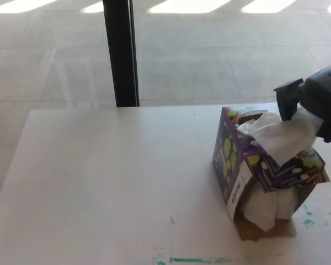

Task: The robot uses its right hand to pull out a tissue from the tissue box kept in the middle of the desk and put it on the right side

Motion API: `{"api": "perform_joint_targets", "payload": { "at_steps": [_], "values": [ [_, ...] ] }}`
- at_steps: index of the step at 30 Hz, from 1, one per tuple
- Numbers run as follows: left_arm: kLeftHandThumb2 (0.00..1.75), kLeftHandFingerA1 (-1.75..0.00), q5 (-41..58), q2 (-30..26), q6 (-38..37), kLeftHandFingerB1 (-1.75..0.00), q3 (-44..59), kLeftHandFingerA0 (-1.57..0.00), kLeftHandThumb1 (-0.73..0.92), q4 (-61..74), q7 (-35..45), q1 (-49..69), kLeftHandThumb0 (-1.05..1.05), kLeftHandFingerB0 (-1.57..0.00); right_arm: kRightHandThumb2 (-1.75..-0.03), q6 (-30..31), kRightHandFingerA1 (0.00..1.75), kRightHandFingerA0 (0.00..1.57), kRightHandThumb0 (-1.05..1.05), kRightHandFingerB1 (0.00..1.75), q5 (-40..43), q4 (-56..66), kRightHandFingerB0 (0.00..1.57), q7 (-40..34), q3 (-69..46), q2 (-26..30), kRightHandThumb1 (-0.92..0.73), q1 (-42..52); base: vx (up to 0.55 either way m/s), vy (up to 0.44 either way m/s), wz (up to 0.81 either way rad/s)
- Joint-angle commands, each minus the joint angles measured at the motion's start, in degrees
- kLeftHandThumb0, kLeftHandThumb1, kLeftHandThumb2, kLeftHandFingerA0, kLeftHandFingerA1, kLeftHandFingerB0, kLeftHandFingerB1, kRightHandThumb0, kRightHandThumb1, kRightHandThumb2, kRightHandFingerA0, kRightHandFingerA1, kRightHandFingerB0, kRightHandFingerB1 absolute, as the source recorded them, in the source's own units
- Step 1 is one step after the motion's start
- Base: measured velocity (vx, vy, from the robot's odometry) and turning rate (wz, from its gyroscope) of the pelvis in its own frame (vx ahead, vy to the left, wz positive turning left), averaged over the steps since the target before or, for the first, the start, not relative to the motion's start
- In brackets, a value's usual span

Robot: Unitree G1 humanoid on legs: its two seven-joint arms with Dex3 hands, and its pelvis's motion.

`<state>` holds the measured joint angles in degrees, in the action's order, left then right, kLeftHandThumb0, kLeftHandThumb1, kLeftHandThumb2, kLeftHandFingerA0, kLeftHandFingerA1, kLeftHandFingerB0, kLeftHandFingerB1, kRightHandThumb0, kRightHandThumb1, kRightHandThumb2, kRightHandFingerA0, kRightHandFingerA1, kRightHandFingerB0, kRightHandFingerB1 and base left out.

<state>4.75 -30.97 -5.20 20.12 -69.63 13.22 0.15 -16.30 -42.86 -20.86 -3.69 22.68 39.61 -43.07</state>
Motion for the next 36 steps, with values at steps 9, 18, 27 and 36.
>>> {"api": "perform_joint_targets", "payload": {
  "at_steps": [9, 18, 27, 36],
  "values": [
    [1.03, -1.06, 0.4, -0.6, -1.7, -0.95, -0.1, -0.78, 0.91, -0.4, 0.1, 1.7, -0.82, -0.55, -1.28, 2.8, 1.71, 1.03, -0.23, 1.5, 3.9, -8.7, 0.82, -29.9, -18.5, -6.1, -0.47, -6.9, 0.0, 0.0, 0.0],
    [1.02, -1.06, 1.0, -0.4, -1.6, -0.96, 0.5, -0.77, 0.9, -0.8, 0.3, 2.2, -0.87, -0.53, -1.28, 4.7, 1.75, 1.05, -0.18, 1.55, 7.0, -10.7, 0.86, -34.8, -27.4, -5.7, -0.46, -13.8, 0.0, 0.0, 0.0],
    [1.03, -1.09, 1.1, -0.5, -1.4, -0.98, 0.5, -0.78, 0.91, -0.1, 0.5, 2.8, -0.86, -0.55, -1.29, 4.3, 1.75, 1.05, -0.24, 1.57, 8.7, -15.2, 0.83, -37.5, -33.9, -1.7, -0.49, -20.4, 0.0, 0.0, 0.0],
    [1.02, -1.07, 0.6, -0.5, -1.4, -0.96, 0.3, -0.79, 0.9, -0.8, -0.3, 3.1, -0.85, -0.55, -1.21, 12.5, 1.75, 1.08, -0.23, 1.57, 5.9, -12.2, 0.88, -36.8, -40.0, 3.2, -0.48, -21.5, 0.0, 0.0, 0.0]
  ]
}}
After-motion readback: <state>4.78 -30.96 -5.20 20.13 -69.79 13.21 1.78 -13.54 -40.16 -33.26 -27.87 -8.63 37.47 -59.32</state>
